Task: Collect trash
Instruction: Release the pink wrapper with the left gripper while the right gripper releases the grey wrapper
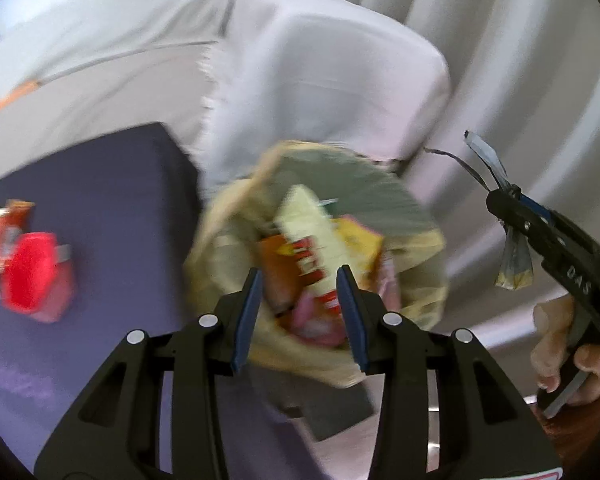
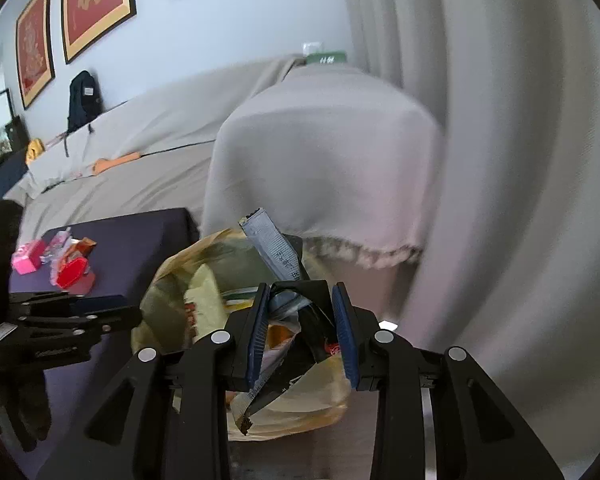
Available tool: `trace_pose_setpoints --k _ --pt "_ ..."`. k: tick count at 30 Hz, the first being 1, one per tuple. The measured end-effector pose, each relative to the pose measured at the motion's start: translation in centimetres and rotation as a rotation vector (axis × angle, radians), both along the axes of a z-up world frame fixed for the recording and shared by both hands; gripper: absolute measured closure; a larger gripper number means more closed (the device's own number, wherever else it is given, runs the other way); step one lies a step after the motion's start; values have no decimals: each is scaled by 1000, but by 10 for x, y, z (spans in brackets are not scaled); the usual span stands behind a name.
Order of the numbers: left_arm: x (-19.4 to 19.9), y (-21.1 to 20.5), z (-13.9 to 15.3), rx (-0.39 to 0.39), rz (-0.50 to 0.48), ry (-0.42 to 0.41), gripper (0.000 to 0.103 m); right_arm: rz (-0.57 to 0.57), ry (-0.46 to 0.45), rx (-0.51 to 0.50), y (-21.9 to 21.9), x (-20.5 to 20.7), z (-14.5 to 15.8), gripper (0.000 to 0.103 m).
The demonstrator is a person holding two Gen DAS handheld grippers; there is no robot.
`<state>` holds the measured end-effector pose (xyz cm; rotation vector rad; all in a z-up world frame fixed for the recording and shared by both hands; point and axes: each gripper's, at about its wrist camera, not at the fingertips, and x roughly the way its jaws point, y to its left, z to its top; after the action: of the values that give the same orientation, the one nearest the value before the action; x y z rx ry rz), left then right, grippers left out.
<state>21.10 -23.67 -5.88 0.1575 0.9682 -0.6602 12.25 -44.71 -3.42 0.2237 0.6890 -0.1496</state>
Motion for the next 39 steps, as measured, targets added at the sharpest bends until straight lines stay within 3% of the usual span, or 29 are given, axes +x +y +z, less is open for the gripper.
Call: trace_pose_setpoints --k 4,14,22,27,30,39 --pt "-4 27 3 57 62 -38 66 44 50 68 14 27 -21 72" --pt "-15 75 12 42 103 -61 66 102 282 117 57 93 -86 72" --pt "-16 114 19 2 133 -77 66 90 427 101 61 103 -109 72" --pt "-12 146 28 -27 180 -92 65 60 393 113 63 94 -96 68" --pt "-7 170 32 -46 212 -93 64 49 372 126 65 89 -83 53" --pt "14 264 27 -71 354 -103 60 43 257 -35 94 81 -17 43"
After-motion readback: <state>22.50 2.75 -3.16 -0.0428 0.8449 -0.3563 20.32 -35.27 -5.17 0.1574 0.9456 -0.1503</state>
